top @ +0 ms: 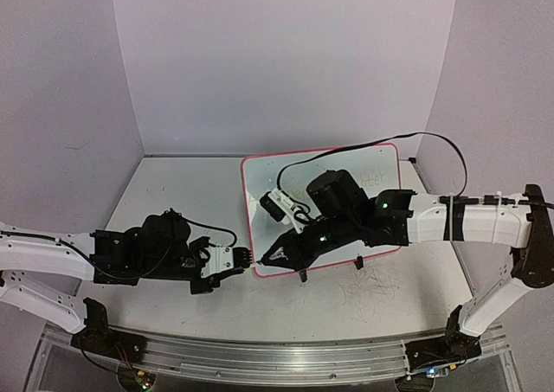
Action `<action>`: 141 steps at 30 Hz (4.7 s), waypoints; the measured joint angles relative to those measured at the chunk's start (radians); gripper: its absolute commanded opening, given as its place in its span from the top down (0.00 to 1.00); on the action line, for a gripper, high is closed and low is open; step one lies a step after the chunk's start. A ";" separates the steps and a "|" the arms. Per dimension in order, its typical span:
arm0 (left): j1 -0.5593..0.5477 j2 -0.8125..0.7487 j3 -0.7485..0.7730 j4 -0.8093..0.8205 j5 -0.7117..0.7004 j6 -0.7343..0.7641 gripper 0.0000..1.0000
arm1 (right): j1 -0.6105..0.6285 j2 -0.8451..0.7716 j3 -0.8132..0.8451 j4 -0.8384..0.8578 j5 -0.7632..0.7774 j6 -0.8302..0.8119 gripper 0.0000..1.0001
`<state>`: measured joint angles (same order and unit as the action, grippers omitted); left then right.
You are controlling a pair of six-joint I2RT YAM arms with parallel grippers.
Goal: Write a sentence on the whiteboard
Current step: Insert the whiteboard marker without the cap into the pen cap, then put down the whiteboard marker at the center of the board, then reset both arms
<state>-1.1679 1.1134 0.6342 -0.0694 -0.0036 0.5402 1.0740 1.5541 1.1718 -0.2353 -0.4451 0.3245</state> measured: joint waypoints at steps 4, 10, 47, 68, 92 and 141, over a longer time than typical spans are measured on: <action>0.000 0.001 0.000 -0.010 -0.001 -0.017 1.00 | -0.001 0.017 0.013 -0.009 -0.010 0.014 1.00; 0.000 0.001 0.000 -0.007 -0.010 -0.036 1.00 | -0.002 0.021 0.014 -0.006 -0.009 0.045 1.00; 0.004 0.000 0.000 -0.016 -0.051 -0.096 1.00 | -0.014 0.089 0.047 0.027 -0.053 -0.058 1.00; 0.004 0.021 0.000 -0.043 -0.132 -0.105 1.00 | -0.031 0.180 0.111 0.028 -0.094 0.298 1.00; -0.010 -0.061 0.032 0.076 0.012 -0.126 0.32 | -0.030 0.132 -0.198 0.298 0.003 0.174 1.00; 0.346 -0.020 0.657 -0.154 -0.362 -0.885 0.04 | -0.468 -0.403 0.207 -0.038 0.641 -0.122 0.02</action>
<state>-0.8223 1.0935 1.2908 -0.2234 -0.3659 -0.3450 0.6063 1.1507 1.3793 -0.2732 0.1959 0.2021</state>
